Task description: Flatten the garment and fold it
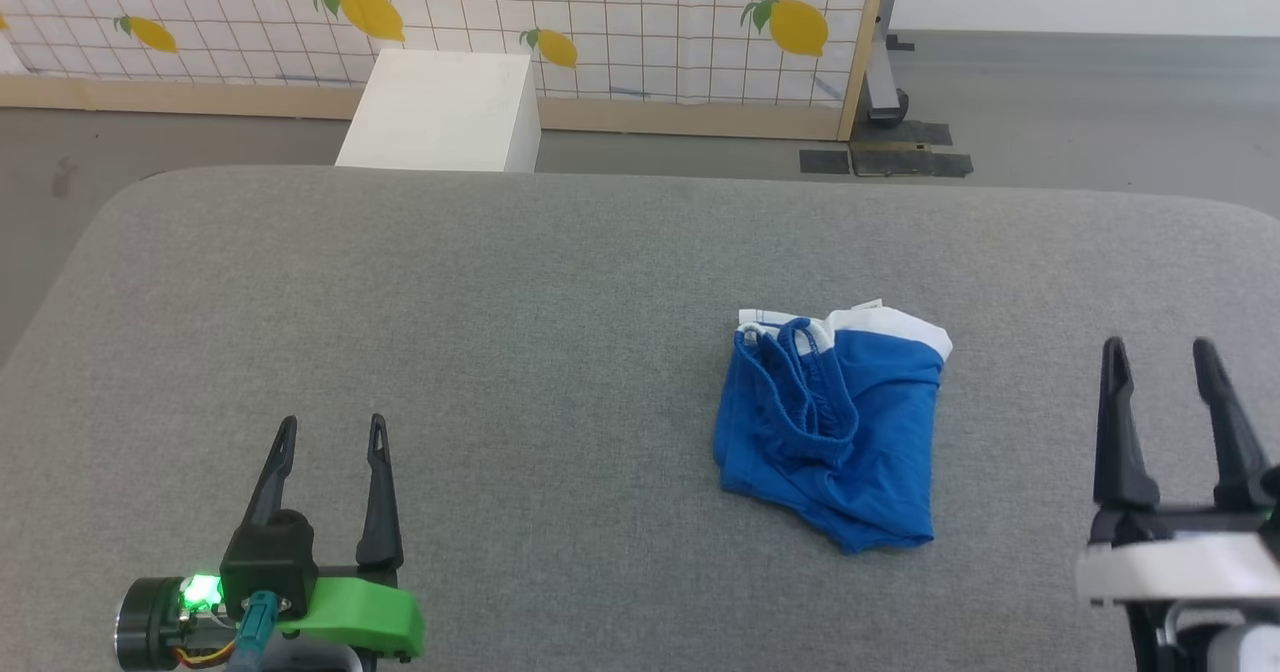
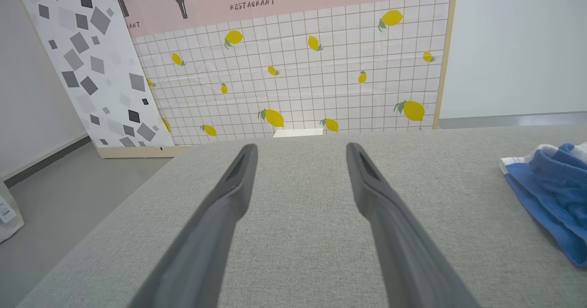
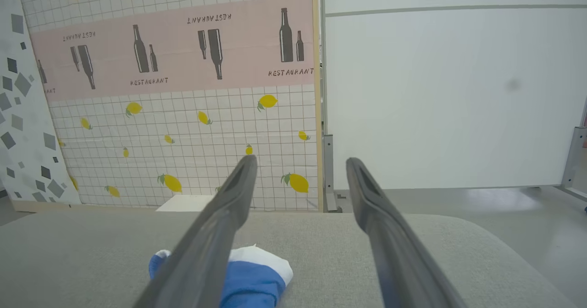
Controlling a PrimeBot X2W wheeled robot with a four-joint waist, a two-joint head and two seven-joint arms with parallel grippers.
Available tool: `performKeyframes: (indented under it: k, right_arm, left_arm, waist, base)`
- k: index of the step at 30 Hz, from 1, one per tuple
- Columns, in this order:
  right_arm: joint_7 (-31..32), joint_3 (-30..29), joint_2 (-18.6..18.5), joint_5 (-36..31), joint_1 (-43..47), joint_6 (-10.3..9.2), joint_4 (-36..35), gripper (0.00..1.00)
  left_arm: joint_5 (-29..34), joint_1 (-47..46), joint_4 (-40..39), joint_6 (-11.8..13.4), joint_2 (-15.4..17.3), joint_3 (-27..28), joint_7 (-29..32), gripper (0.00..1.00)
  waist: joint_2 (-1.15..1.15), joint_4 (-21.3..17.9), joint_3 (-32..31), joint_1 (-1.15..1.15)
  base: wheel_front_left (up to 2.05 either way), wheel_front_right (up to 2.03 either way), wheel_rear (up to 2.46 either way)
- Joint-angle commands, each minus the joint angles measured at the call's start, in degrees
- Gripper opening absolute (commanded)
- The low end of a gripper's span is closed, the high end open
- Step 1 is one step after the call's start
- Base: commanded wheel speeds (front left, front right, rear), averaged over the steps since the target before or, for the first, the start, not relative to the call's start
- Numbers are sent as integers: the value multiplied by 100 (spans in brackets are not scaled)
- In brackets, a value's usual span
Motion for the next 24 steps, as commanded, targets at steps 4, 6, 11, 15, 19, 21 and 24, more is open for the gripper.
performKeyframes:
  k: [4,6,11,15,19,21,24]
  right_arm:
    - [49,93,-143,-128,-742,-8,89,100]
    - [453,243,-369,-103,-1110,-8,271,100]
    - [2325,865,-984,462,-2052,-8,967,100]
    - [4192,1615,-1479,1331,-2602,-8,1636,100]
    - [5952,2374,-2028,2338,-2998,-8,2131,100]
    - [6516,2504,-2160,2795,-3155,-8,2364,100]
    - [7101,2578,-2209,3298,-3331,-8,2701,100]
  left_arm:
    - [-82,-54,7,21,41,10,-22,100]
    - [-81,-66,-2,28,32,-1,-22,100]
    - [-93,-125,-1,31,15,-18,-22,100]
    - [-107,-160,-1,33,-10,-36,-22,100]
    - [-110,-240,16,27,-39,-81,-22,100]
    - [-113,-300,18,25,-61,-122,-22,100]
    - [-126,-393,13,29,-95,-179,-22,100]
  waist:
    - [0,-10,39,0]
    - [0,-7,63,0]
    - [0,15,163,0]
    - [0,38,266,0]
    - [0,110,401,0]
    - [0,172,483,0]
    - [0,278,620,0]
  base:
    - [0,0,0]
    - [0,0,0]
    - [0,0,0]
    - [0,0,0]
    - [0,0,0]
    - [0,0,0]
    - [0,0,0]
